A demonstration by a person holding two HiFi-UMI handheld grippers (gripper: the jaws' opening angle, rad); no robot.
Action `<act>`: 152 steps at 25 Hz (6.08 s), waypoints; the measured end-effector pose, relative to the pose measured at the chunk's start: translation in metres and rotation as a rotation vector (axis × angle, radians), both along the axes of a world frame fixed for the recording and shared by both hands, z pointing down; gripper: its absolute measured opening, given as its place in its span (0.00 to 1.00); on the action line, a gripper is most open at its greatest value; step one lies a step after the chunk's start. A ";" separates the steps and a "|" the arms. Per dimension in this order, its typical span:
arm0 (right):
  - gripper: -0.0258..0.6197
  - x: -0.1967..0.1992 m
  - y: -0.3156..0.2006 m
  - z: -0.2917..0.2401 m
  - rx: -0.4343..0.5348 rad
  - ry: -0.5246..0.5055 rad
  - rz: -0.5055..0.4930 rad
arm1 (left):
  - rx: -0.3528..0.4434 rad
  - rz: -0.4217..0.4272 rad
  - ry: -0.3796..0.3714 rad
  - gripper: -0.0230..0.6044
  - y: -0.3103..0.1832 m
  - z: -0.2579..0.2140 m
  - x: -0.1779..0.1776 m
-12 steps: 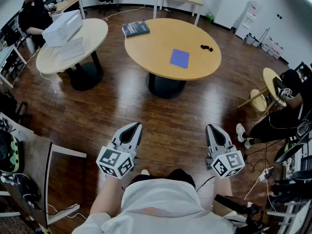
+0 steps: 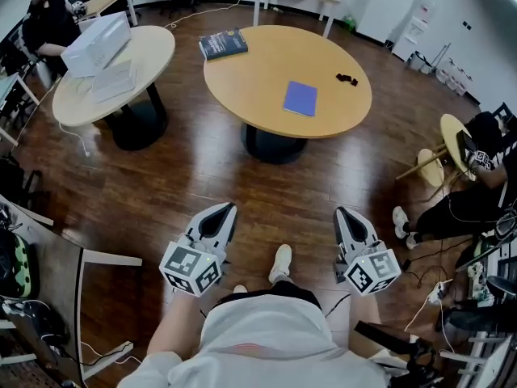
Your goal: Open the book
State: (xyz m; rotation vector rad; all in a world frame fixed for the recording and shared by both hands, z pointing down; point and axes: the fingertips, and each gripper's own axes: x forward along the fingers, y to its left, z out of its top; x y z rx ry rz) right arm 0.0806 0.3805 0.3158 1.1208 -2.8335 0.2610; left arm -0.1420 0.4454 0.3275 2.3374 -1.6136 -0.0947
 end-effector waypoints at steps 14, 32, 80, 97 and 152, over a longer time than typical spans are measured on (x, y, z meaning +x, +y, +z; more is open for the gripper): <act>0.04 0.041 -0.207 0.012 -0.022 -0.050 -0.051 | 0.027 -0.042 -0.047 0.05 -0.193 -0.022 0.043; 0.04 0.066 -0.342 0.032 -0.060 -0.049 0.014 | -0.020 0.029 -0.062 0.05 -0.349 -0.003 0.071; 0.04 0.024 -0.499 0.168 -0.373 0.012 0.125 | -0.496 0.556 -0.446 0.21 -0.597 0.270 0.140; 0.04 0.047 -0.505 0.200 -0.449 -0.001 0.156 | -0.493 0.590 -0.865 0.21 -0.606 0.337 0.172; 0.04 0.021 -0.510 0.205 -0.477 0.010 0.102 | -0.427 0.338 -0.321 0.05 -0.621 0.209 0.137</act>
